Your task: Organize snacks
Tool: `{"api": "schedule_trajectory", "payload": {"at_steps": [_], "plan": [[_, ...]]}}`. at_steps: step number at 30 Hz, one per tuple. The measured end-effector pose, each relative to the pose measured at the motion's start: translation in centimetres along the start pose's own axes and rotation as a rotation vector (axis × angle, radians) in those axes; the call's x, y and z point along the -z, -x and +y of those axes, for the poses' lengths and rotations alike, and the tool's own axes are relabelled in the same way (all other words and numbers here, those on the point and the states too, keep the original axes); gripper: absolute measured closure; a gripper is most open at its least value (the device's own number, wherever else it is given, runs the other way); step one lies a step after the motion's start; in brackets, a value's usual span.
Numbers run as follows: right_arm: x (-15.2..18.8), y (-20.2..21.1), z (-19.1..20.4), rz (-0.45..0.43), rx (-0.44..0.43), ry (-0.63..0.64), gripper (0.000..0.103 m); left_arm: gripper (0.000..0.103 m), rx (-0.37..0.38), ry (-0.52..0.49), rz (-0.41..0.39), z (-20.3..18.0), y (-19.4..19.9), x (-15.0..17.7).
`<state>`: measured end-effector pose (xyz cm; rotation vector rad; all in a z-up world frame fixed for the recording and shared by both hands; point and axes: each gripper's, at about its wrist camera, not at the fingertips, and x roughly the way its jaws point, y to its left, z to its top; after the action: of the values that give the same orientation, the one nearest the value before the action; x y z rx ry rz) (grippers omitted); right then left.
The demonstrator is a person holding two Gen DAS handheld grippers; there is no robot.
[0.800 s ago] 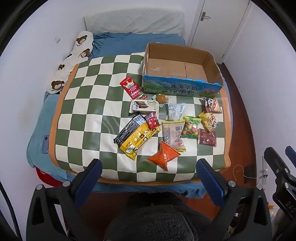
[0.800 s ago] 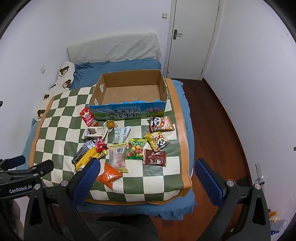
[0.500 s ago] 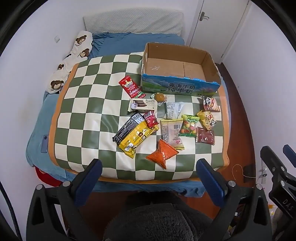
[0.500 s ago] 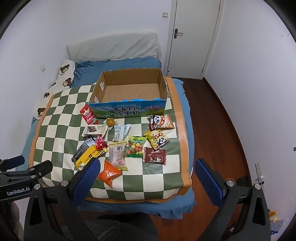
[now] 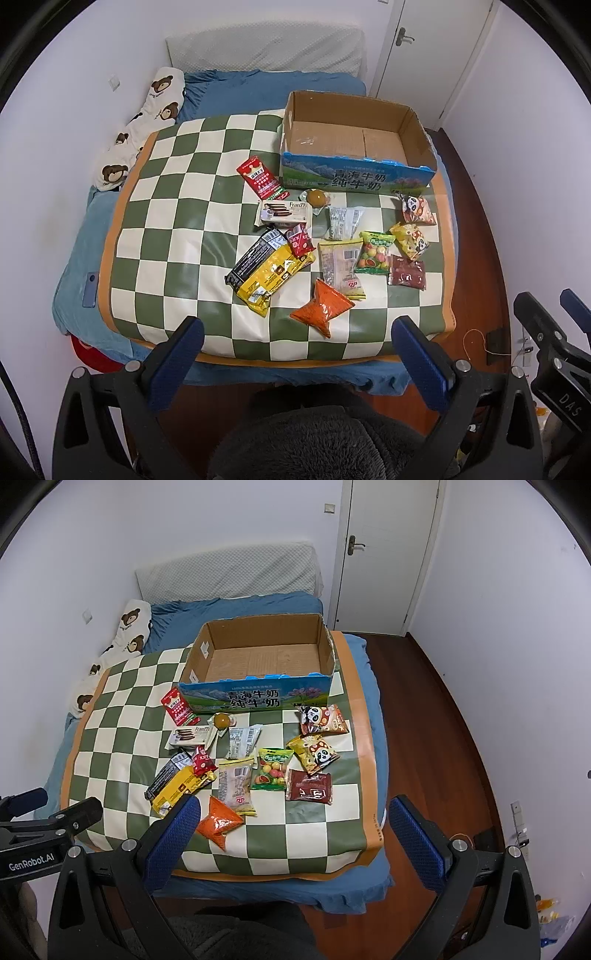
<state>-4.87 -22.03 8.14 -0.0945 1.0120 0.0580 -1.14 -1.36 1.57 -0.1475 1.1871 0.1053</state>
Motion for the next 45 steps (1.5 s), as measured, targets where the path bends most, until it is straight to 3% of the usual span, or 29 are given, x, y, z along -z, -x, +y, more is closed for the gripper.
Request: {"api": "schedule_trajectory", "payload": {"at_steps": [45], "plan": [[-0.20, 0.36, -0.09, -0.005, -0.004, 0.006, 0.000, 0.000, 0.013, -0.002, -0.018, 0.22, 0.18, 0.17]]}}
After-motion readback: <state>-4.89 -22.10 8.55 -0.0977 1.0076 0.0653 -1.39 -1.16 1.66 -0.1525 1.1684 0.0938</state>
